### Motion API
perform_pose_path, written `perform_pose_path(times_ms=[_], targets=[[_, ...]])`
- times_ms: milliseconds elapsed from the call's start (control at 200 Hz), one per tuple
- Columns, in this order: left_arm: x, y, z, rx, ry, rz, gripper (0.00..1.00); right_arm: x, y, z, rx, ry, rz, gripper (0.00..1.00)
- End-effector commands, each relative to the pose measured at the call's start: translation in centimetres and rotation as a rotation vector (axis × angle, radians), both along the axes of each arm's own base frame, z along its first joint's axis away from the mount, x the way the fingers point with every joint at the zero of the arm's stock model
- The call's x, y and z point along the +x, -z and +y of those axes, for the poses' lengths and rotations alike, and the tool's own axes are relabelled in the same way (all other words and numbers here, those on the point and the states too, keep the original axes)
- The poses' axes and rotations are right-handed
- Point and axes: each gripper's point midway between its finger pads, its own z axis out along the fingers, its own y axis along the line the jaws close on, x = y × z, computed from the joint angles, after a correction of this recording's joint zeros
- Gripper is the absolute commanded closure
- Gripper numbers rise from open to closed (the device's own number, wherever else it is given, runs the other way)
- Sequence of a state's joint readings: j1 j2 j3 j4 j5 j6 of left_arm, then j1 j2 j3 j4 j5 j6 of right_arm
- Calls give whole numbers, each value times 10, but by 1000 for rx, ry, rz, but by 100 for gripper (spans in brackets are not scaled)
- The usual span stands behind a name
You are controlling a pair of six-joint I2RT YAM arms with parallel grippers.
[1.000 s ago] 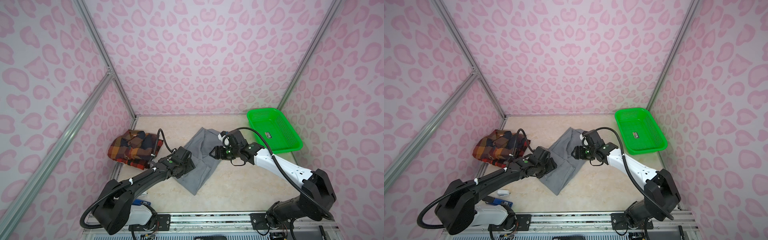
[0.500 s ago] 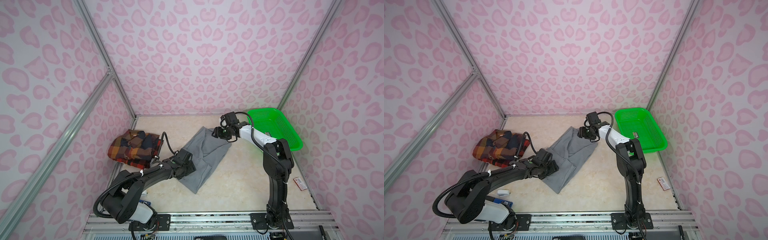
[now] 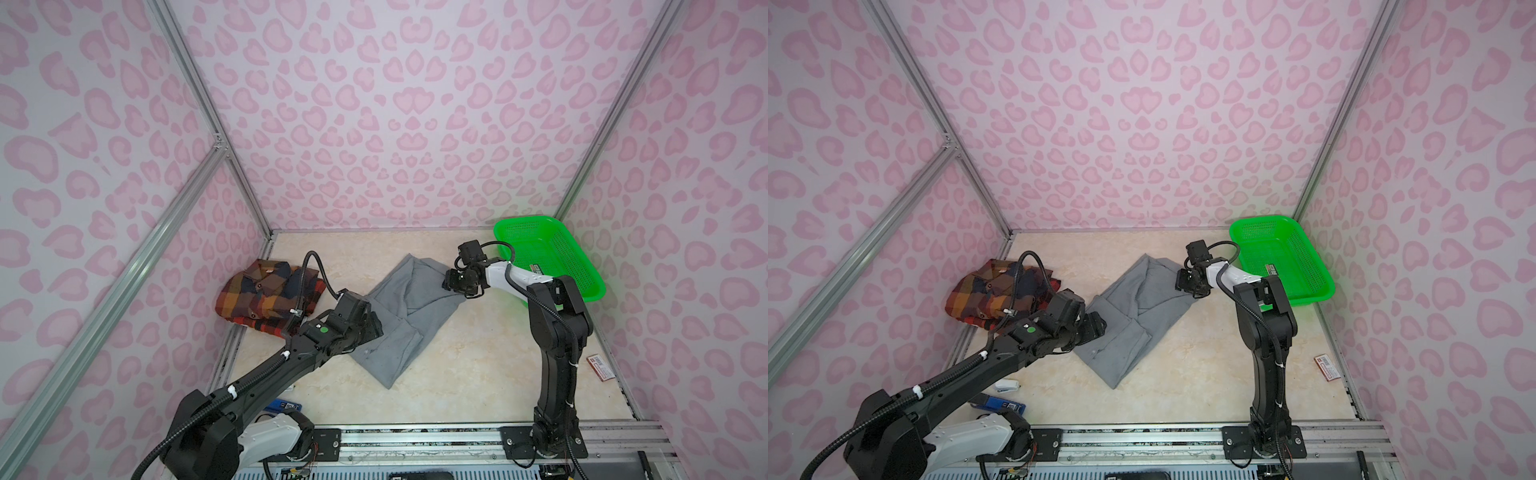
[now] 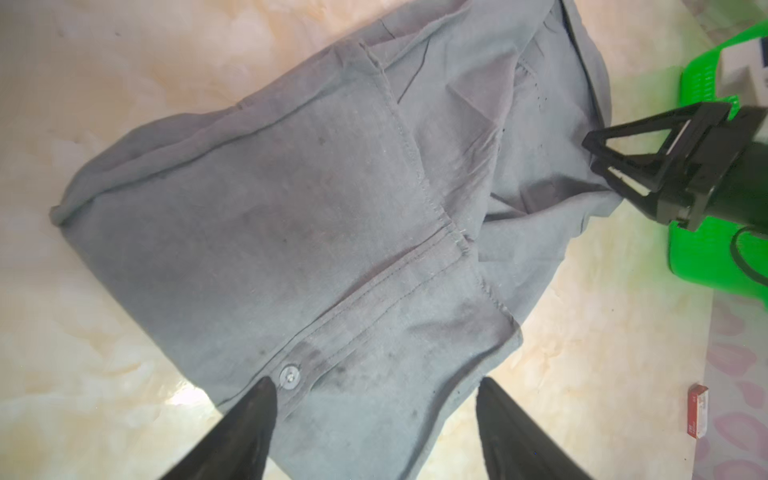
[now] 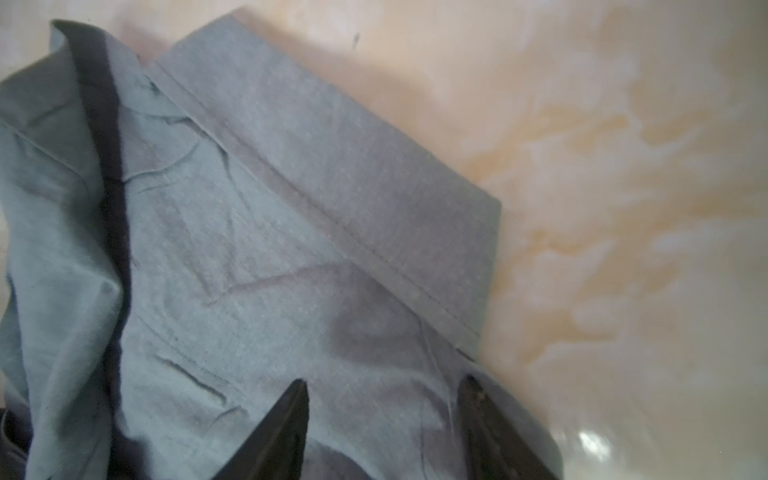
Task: Fold and stack the long sleeve shirts
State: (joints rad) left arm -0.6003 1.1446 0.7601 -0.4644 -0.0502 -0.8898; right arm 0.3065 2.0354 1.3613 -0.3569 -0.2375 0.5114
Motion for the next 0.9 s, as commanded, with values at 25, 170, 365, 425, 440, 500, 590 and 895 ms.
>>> perform_pose_path(times_ms=[25, 170, 365, 425, 440, 500, 590, 895], targets=[[-17, 6, 22, 58, -12, 20, 22, -51, 30, -24, 1, 106, 122, 41], [-22, 8, 40, 71, -22, 25, 22, -112, 39, -29, 66, 116, 161, 42], [-16, 3, 49, 80, -1, 8, 21, -214, 28, -16, 65, 62, 160, 43], [-12, 0, 49, 87, 18, -2, 22, -240, 22, -14, 61, 68, 145, 42], [-12, -1, 49, 89, 21, -3, 22, -243, 18, -13, 71, 71, 133, 42], [-9, -3, 50, 105, 45, -12, 22, -259, 10, -17, 77, 91, 101, 42], [-8, -4, 55, 140, 65, -9, 22, -260, -16, -30, 69, 114, 21, 41], [-30, 36, 77, 178, -31, 92, 17, -229, -85, -28, 18, -60, -113, 38]])
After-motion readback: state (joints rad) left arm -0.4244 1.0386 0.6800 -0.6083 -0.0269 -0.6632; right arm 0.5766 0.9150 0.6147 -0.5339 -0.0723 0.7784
